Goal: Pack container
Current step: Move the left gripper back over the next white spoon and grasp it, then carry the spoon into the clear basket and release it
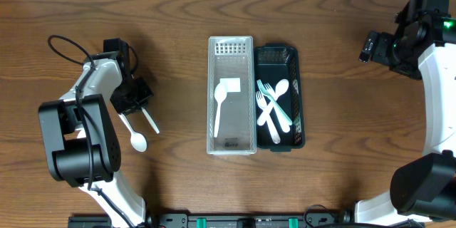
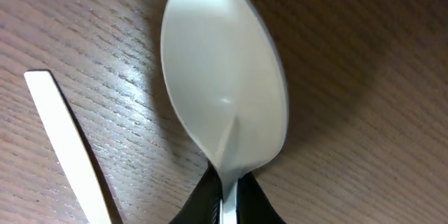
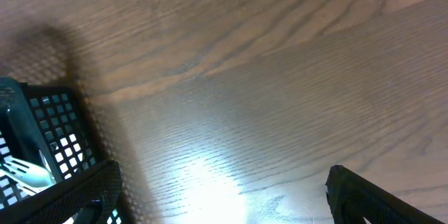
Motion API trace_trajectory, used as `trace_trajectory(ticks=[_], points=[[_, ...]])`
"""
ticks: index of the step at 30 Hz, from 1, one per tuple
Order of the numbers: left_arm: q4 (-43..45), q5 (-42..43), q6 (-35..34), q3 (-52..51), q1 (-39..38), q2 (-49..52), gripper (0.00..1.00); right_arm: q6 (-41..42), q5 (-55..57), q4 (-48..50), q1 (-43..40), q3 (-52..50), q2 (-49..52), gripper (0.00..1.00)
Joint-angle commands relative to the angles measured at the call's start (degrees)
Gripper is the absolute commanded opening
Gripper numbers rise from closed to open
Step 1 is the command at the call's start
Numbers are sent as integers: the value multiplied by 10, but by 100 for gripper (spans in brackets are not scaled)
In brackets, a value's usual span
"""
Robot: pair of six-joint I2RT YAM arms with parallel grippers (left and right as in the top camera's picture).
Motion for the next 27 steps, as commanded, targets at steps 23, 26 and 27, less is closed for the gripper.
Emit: trace_trajectory(ticks=[23,26,27], points=[[-90,10,29,26,-217,-235,6,-9,-3,0,4,0,2,96],[-80,9,29,26,-293,-277,6,-8,-3,0,4,0,2,97],[-72,9,28,26,-319,-286,6,-8,-3,0,4,0,2,97]])
